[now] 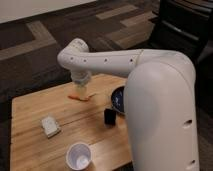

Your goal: Place the pepper on the white sponge

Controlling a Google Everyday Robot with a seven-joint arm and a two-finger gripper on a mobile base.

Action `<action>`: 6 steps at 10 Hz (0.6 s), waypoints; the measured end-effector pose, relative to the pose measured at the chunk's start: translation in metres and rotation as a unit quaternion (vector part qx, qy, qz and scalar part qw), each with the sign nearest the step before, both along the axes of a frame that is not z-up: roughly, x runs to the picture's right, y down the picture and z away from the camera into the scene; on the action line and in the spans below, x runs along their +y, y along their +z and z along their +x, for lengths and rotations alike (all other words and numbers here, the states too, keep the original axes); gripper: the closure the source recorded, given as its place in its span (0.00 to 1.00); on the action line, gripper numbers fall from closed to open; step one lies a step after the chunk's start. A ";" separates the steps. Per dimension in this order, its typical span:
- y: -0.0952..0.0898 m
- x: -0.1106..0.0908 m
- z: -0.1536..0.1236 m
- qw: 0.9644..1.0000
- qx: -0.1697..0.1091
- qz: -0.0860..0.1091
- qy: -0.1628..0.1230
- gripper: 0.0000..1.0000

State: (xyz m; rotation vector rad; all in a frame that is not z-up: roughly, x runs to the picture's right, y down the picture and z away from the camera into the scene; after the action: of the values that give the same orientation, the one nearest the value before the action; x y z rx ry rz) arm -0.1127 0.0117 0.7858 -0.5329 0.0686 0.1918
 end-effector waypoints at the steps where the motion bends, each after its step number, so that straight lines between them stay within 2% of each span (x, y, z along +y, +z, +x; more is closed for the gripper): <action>1: 0.008 0.002 0.000 1.000 -0.021 0.000 -0.021 0.35; 3: 0.024 0.011 -0.008 0.996 -0.053 -0.008 -0.065 0.35; 4: 0.032 0.016 -0.018 0.994 -0.071 -0.013 -0.087 0.35; 6: 0.043 0.021 -0.034 0.989 -0.092 -0.020 -0.111 0.35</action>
State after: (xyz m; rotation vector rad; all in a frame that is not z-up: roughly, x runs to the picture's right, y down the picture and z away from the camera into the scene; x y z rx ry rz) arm -0.1466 0.0323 0.8289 -0.5758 -0.0490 -0.0778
